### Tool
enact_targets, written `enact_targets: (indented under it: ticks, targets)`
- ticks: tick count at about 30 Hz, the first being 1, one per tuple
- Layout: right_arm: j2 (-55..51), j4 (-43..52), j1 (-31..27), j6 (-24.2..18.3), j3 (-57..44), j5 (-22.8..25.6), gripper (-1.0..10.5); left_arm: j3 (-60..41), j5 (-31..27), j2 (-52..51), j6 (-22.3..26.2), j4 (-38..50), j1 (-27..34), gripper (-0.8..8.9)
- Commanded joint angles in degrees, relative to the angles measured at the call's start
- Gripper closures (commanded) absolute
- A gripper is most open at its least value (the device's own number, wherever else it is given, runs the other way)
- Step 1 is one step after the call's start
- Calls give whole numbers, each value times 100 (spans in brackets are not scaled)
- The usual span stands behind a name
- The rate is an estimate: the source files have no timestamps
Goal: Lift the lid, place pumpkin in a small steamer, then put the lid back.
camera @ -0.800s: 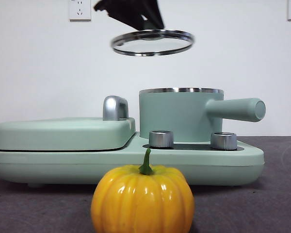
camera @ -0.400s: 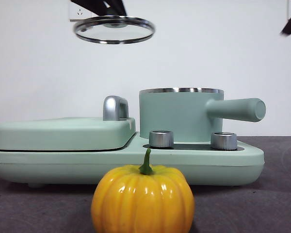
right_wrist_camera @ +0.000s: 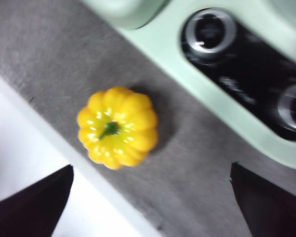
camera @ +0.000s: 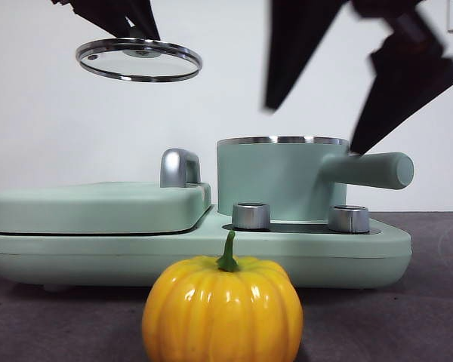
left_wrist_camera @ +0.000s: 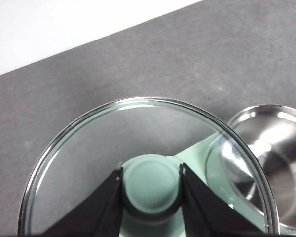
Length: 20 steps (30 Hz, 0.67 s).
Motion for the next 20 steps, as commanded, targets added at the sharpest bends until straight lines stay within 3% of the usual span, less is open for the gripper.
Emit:
enact_targets:
  ticks: [1,9,20]
  targets:
    - [378,238,310,149,109,31,398,179,4,-31,59,101,55,796]
    - [1204,560,754,225,109,26,336,179,7,-31,59,92,177,796]
    - [1923,1008,949,225,109,175,337,179,7,-31,59,92,186,796]
